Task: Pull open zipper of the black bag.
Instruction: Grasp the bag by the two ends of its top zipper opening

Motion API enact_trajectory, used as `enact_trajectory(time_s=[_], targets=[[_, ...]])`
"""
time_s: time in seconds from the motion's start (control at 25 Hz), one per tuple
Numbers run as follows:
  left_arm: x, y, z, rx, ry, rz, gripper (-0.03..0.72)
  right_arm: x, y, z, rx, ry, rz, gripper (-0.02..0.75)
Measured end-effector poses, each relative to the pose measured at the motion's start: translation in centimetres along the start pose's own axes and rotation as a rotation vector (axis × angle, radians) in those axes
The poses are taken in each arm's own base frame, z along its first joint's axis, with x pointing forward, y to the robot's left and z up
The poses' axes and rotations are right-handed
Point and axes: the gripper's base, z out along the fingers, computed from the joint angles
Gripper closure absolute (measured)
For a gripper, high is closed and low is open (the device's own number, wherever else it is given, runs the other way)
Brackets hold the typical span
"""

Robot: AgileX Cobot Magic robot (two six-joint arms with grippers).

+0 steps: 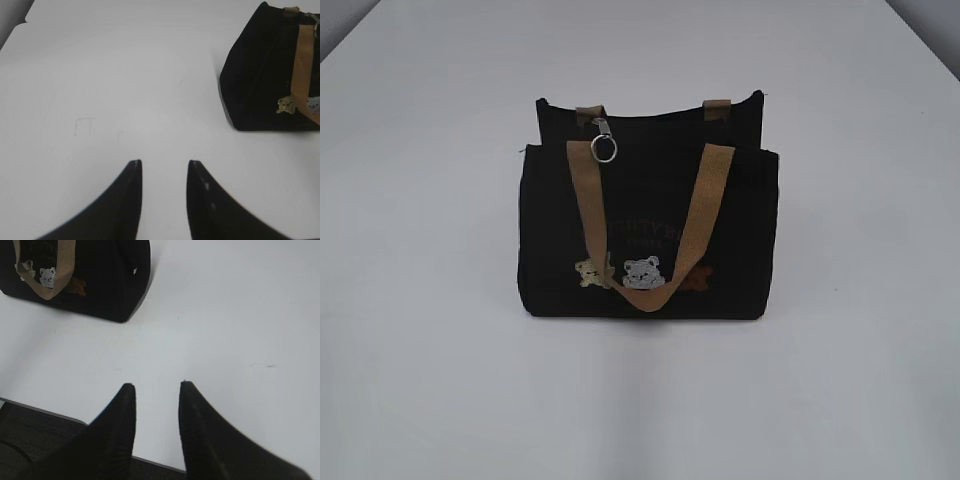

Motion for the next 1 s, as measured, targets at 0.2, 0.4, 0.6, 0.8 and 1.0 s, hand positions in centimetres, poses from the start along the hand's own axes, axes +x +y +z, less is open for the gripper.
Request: enact_trajectory(time_s=[0.2,0.4,0.6,0.8,1.0], targets=[[0.0,0.0,0.0,0.0,0.0,0.0,0.453,0.0,0.0,0.0,0.0,0.0,0.0,0.498],[0.0,0.0,0.0,0.0,0.0,0.0,0.453,0.0,0.0,0.0,0.0,0.0,0.0,0.498],[0.0,0.02,0.0,-0.002,0.0,0.001,0.453,0.0,0.0,0.0,0.0,0.0,0.0,0.498],[0.0,0.03,0.0,-0.003,0.0,0.002,0.453,0.0,0.0,0.0,0.0,0.0,0.0,0.498],[-0.03,-0.08,0.02,0.009,0.0,-0.005,0.453,0.0,0.0,0.0,0.0,0.0,0.0,0.498]])
